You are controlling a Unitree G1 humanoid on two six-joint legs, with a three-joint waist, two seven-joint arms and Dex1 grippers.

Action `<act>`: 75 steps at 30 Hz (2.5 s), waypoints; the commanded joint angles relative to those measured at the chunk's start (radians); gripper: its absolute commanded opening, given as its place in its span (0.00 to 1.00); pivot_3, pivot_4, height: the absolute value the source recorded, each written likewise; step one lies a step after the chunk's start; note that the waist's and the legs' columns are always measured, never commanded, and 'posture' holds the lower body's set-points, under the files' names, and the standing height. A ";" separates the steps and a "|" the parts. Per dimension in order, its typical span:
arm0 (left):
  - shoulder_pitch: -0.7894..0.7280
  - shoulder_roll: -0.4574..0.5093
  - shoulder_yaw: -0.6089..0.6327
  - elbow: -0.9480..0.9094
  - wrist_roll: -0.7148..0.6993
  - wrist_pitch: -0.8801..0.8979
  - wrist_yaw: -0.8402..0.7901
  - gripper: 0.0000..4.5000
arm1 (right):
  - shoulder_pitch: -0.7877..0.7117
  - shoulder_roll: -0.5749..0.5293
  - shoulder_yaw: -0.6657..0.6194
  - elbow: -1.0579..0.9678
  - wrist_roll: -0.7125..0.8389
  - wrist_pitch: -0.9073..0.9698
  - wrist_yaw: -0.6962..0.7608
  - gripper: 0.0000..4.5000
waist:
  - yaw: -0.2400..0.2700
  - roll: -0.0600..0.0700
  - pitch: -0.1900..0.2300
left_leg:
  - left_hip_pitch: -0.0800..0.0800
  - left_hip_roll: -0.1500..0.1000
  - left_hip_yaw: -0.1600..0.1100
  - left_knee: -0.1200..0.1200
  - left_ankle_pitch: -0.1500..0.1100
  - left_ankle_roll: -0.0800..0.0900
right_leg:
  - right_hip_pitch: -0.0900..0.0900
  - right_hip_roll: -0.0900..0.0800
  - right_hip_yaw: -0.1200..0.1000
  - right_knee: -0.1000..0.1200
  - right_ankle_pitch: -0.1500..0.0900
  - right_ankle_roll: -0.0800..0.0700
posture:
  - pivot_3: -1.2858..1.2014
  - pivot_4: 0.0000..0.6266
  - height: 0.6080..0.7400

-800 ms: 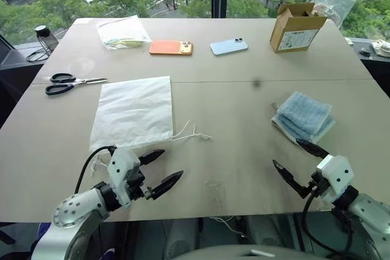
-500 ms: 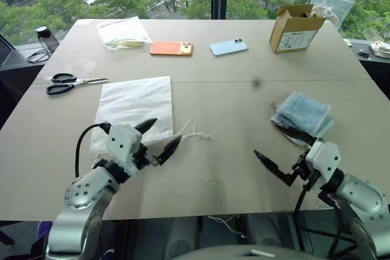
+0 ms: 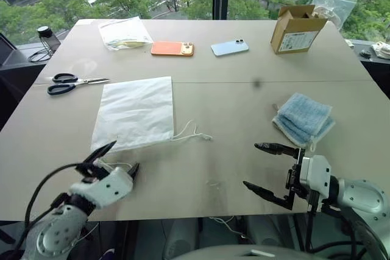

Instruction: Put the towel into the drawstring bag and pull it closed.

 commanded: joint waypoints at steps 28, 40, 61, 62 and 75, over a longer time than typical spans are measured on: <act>-0.234 0.063 -0.051 0.163 -0.122 0.042 -0.101 0.51 | -0.007 0.003 -0.017 -0.011 -0.003 0.011 -0.048 1.00 | -0.008 0.001 0.000 | 0.001 0.002 0.002 -0.001 0.000 0.000 | 0.001 0.002 0.000 0.002 0.000 0.000 | 0.52 0.24 1.00; -0.273 0.057 -0.063 0.165 -0.057 0.067 -0.045 0.51 | -0.024 0.013 -0.004 0.005 -0.014 0.005 -0.040 1.00 | -0.007 0.000 -0.001 | 0.001 0.002 0.002 0.000 0.000 0.000 | 0.001 0.002 0.000 0.002 0.000 0.000 | 0.52 0.24 1.00; -0.267 0.063 -0.034 0.185 -0.180 0.045 -0.111 0.51 | -0.024 0.023 0.011 -0.001 -0.026 0.017 -0.059 1.00 | -0.004 0.000 -0.001 | 0.001 0.002 0.002 0.000 0.000 0.000 | 0.001 0.002 0.000 0.002 0.000 0.000 | 0.52 0.24 1.00; -0.272 0.064 -0.034 0.189 -0.172 0.049 -0.108 0.51 | -0.025 0.023 0.011 0.000 -0.027 0.016 -0.058 1.00 | -0.005 0.000 -0.001 | 0.001 0.002 0.002 0.000 0.000 0.000 | 0.001 0.002 0.000 0.002 0.000 0.000 | 0.52 0.24 1.00; -0.332 0.058 -0.064 0.244 -0.148 0.038 -0.086 0.51 | -0.024 0.021 0.009 -0.010 -0.033 0.024 -0.070 1.00 | -0.007 0.000 -0.001 | 0.001 0.002 0.002 0.000 0.000 0.000 | 0.001 0.003 0.000 0.002 0.000 0.000 | 0.52 0.24 1.00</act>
